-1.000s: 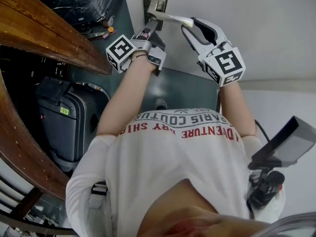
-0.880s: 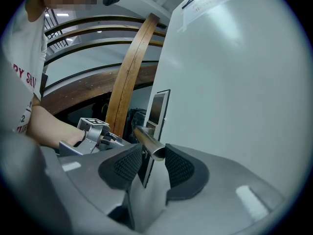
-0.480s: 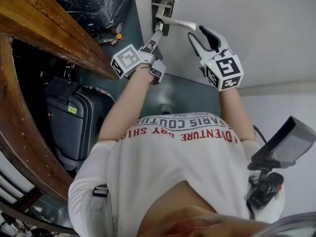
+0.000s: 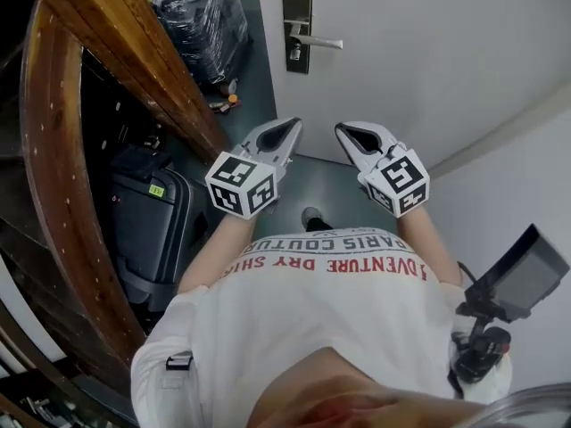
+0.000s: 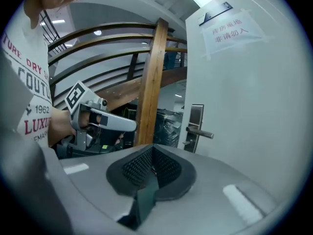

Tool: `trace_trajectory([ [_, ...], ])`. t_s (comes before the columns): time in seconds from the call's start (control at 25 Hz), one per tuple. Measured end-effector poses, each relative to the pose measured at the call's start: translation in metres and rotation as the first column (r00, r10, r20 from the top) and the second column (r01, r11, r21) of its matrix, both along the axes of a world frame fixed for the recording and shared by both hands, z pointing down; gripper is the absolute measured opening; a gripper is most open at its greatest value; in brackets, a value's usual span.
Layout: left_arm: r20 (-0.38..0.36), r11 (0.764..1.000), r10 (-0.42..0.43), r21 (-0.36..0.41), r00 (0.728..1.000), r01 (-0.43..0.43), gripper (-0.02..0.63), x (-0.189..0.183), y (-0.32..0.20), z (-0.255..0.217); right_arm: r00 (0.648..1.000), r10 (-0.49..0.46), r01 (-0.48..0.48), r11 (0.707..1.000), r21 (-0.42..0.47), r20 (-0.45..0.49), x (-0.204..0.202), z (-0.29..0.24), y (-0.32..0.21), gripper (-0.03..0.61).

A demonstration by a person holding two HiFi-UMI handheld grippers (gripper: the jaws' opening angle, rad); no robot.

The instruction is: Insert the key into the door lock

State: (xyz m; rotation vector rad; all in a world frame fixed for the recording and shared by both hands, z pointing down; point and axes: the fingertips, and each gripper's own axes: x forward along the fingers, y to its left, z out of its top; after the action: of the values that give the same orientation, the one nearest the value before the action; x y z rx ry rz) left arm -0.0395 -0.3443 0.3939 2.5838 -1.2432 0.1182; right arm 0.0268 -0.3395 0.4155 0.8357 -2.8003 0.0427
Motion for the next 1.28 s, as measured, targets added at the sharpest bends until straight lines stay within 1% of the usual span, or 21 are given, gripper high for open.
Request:
trace_trajectory([
  [0.04, 0.076, 1.0, -0.021, -0.008, 0.997, 0.022, 0.002, 0.009, -0.001, 0.011, 0.996, -0.072, 0.074, 0.996, -0.039, 0.047, 0.0, 0.014, -0.002, 0.002],
  [0.08, 0.133, 0.999, -0.035, -0.022, 0.991, 0.038, 0.002, 0.02, -0.001, 0.019, 0.987, -0.135, 0.142, 0.987, -0.073, 0.086, 0.001, 0.024, -0.003, 0.002],
  [0.12, 0.164, 0.999, -0.034, -0.037, 0.986, 0.04, 0.002, 0.033, -0.001, 0.025, 0.978, -0.18, 0.191, 0.977, -0.098, 0.106, 0.006, 0.031, -0.001, 0.002],
  [0.2, 0.177, 0.998, -0.01, -0.062, 0.984, 0.021, 0.002, 0.057, 0.008, 0.027, 0.969, -0.227, 0.238, 0.964, -0.121, 0.101, 0.016, 0.032, 0.013, 0.002],
  [0.32, 0.184, 0.998, 0.011, -0.067, 0.983, 0.001, 0.002, 0.071, 0.047, 0.012, 0.962, -0.255, 0.267, 0.955, -0.127, 0.102, 0.022, 0.016, 0.053, 0.002],
  [0.44, 0.207, 0.999, 0.005, -0.051, 0.978, 0.005, 0.002, 0.076, 0.089, -0.006, 0.959, -0.244, 0.263, 0.955, -0.134, 0.147, 0.031, -0.002, 0.089, 0.002],
  [0.56, 0.202, 0.998, 0.007, -0.063, 0.979, 0.006, 0.002, 0.102, 0.137, -0.01, 0.959, -0.241, 0.261, 0.956, -0.137, 0.151, 0.057, -0.008, 0.132, 0.002],
  [0.72, 0.182, 0.995, 0.02, -0.096, 0.983, -0.003, 0.002, 0.162, 0.216, 0.002, 0.965, -0.217, 0.238, 0.959, -0.153, 0.144, 0.117, -0.002, 0.213, 0.002],
  [0.88, 0.172, 0.993, 0.05, -0.116, 0.984, -0.03, 0.002, 0.228, 0.317, 0.016, 0.976, -0.168, 0.192, 0.963, -0.187, 0.137, 0.183, 0.016, 0.312, 0.002],
  [1.0, 0.166, 0.992, 0.048, -0.123, 0.985, -0.027, 0.002, 0.263, 0.378, 0.015, 0.979, -0.147, 0.174, 0.964, -0.199, 0.144, 0.223, 0.017, 0.373, 0.002],
  [1.16, 0.14, 0.991, 0.034, -0.133, 0.99, -0.015, 0.002, 0.293, 0.444, -0.002, 0.981, -0.113, 0.143, 0.971, -0.193, 0.157, 0.262, -0.001, 0.434, 0.002],
  [1.28, 0.148, 0.993, 0.024, -0.119, 0.989, -0.006, 0.002, 0.302, 0.479, -0.019, 0.979, -0.118, 0.147, 0.975, -0.169, 0.169, 0.272, -0.021, 0.469, 0.002],
])
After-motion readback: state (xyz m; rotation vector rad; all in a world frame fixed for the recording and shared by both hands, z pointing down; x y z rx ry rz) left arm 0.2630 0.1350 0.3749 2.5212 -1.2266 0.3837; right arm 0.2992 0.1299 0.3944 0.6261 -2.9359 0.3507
